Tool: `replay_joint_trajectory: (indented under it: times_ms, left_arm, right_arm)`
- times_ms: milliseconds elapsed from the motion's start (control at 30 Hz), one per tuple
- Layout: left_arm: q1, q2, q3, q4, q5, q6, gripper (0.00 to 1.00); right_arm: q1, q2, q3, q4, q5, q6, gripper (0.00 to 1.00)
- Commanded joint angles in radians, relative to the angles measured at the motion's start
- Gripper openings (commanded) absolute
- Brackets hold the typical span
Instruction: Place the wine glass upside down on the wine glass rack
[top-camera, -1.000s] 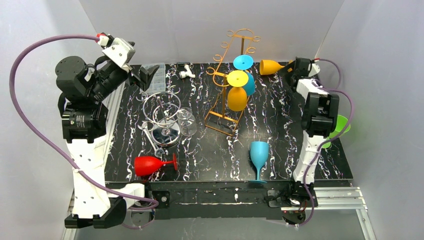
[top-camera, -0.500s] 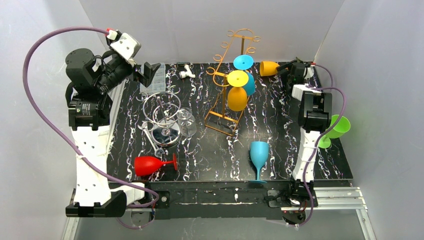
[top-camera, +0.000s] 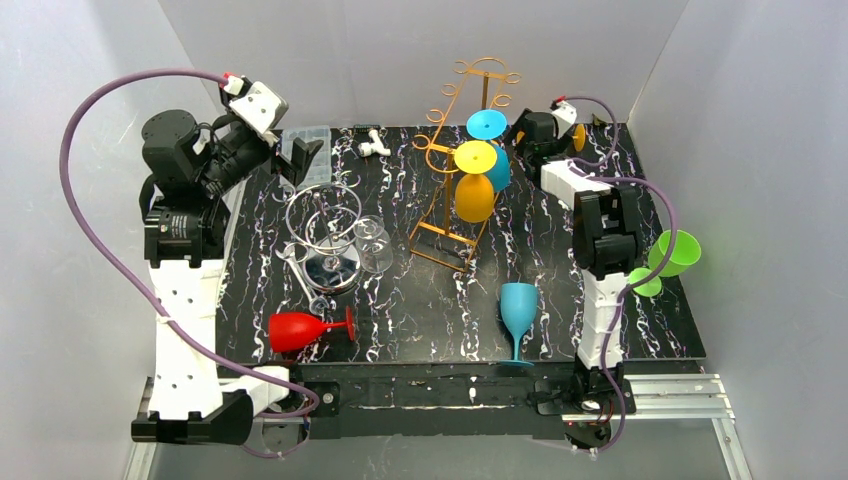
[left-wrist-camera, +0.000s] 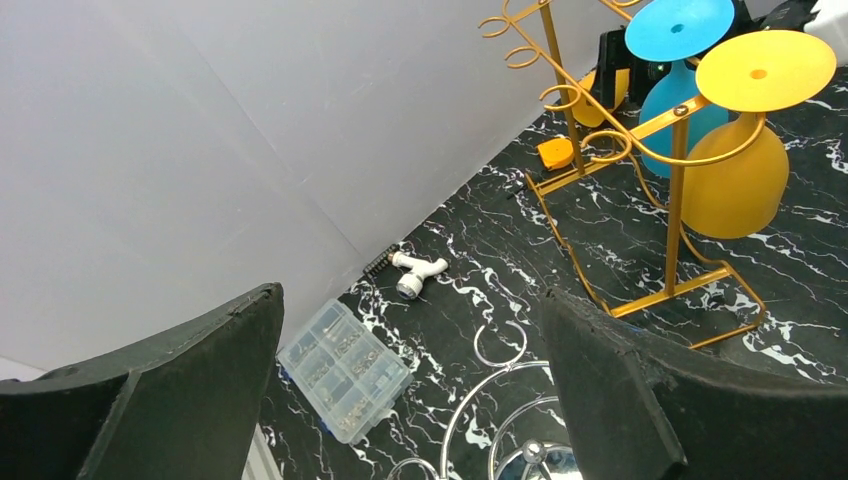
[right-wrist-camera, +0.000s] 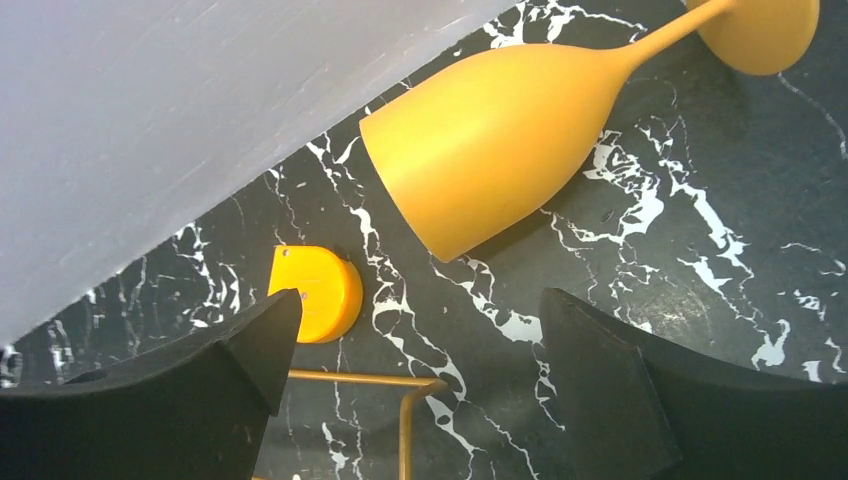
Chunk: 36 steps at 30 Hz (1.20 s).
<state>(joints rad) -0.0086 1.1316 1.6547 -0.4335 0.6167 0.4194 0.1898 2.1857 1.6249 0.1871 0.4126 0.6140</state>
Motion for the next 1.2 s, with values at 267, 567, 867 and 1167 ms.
replay_joint_trajectory:
  times_ms: [267, 567, 867, 1167]
  left_arm:
    - [0.002, -0.036, -0.005, 0.017, 0.009, 0.029, 0.99]
    - [0.002, -0.028, 0.009, 0.01, 0.008, 0.045, 0.99]
    - [0.002, -0.043, -0.02, 0.013, 0.007, 0.064, 0.99]
    - [0.002, -0.04, -0.02, 0.012, 0.009, 0.088, 0.99]
  right_arm:
    - [0.008, 0.117, 0.226, -0.061, 0.215, -0.253, 0.92]
    - [0.051, 0.131, 0.22, 0.041, 0.183, -0.359, 0.93]
    - [0.043, 0.242, 0.364, -0.042, 0.236, -0.379, 0.88]
    - [0.013, 0.201, 0.298, -0.019, 0.296, -0.425, 0.74]
